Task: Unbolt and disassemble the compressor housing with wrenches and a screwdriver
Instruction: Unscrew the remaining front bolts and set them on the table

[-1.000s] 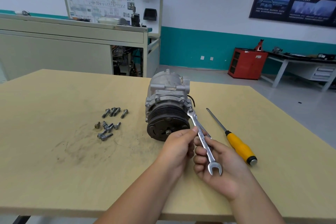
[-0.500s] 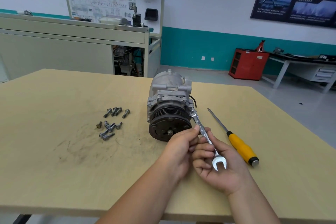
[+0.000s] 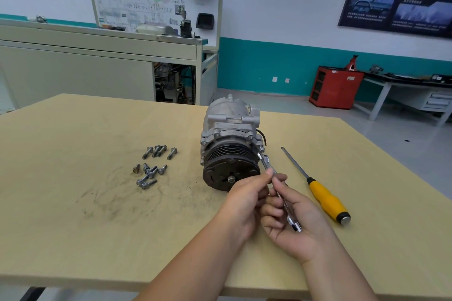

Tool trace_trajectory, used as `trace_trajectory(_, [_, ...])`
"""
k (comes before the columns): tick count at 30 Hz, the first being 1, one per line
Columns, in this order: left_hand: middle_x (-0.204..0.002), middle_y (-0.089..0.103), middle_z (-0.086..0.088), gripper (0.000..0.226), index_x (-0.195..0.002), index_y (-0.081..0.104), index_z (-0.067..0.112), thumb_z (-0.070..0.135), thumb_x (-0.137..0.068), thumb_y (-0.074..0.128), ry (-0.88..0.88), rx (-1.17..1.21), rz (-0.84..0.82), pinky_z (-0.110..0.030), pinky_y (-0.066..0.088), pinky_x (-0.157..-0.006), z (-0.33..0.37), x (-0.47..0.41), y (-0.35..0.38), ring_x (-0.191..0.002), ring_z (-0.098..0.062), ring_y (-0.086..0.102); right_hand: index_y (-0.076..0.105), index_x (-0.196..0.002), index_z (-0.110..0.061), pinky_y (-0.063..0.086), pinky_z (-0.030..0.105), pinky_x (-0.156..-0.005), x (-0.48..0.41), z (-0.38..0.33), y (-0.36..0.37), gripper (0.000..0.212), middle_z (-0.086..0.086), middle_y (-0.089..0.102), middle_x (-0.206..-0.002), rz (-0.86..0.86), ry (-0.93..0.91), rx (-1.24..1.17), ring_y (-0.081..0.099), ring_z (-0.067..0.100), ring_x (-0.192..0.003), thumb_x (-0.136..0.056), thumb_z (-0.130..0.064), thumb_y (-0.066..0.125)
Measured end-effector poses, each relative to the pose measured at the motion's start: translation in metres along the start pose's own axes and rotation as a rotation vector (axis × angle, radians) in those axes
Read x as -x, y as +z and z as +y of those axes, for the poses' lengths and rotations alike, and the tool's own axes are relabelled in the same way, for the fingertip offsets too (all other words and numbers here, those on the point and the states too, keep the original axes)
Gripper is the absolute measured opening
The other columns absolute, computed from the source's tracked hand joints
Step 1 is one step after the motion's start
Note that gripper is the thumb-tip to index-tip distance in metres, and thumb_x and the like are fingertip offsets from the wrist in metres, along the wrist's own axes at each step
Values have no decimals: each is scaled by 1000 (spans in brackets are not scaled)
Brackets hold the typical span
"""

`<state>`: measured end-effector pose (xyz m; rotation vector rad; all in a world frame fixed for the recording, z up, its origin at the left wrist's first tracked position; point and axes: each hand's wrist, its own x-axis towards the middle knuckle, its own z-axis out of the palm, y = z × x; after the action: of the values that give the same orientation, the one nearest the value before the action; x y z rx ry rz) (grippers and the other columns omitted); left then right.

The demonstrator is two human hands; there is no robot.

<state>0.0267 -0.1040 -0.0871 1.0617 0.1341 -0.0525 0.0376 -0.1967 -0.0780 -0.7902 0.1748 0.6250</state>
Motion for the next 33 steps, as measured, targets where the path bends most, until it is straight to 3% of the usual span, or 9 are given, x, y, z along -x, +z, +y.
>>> trace_trajectory(5, [-59, 31, -4, 28, -86, 73, 10, 29, -93, 54, 2, 3, -35, -20, 45, -32, -2, 1, 0, -35, -9, 51, 59, -45, -8, 22, 12, -28, 3, 3, -4, 30, -1, 39, -40, -18, -31, 20, 35, 7, -28, -71, -23, 61])
trace_trajectory(11, [-60, 30, -6, 29, -87, 73, 9, 30, -93, 54, 17, -19, -22, -18, 43, -34, -3, -1, -2, -35, -10, 48, 55, -58, -8, 21, 11, -31, 2, 9, -4, 22, -2, 37, -41, -19, -59, -35, 33, 7, -29, -72, -24, 60])
trace_trajectory(15, [-44, 42, 0, 34, -77, 77, 15, 32, -93, 52, 9, -44, -22, -17, 39, -33, -4, -2, -3, -32, -11, 45, 53, -61, -7, 22, 12, -28, 3, 13, -2, 30, -1, 37, -41, 9, -82, -11, 33, 6, -29, -85, -24, 56])
trace_trajectory(20, [-40, 41, 2, 35, -75, 77, 15, 32, -93, 52, -7, -36, 1, -16, 38, -32, -3, -2, -4, -30, -11, 43, 57, -49, -8, 22, 12, -28, 2, 16, 0, 41, 0, 38, -40, 24, -110, 2, 33, 7, -29, -87, -24, 56])
trace_trajectory(28, [-39, 44, -2, 35, -76, 76, 14, 30, -94, 50, -2, -55, 22, -16, 37, -31, -3, -5, -5, -29, -12, 43, 52, -64, -8, 23, 14, -28, -2, 16, 0, 30, -1, 36, -40, -21, -121, -7, 32, 7, -30, -89, -23, 53])
trace_trajectory(33, [-37, 44, -4, 31, -78, 74, 12, 29, -93, 52, 50, -131, 64, -15, 35, -34, -6, -6, -4, -30, -13, 40, 50, -71, -8, 26, 18, -30, -4, 17, -5, 27, 0, 36, -44, -17, -190, 177, 31, 7, -34, -95, -22, 48])
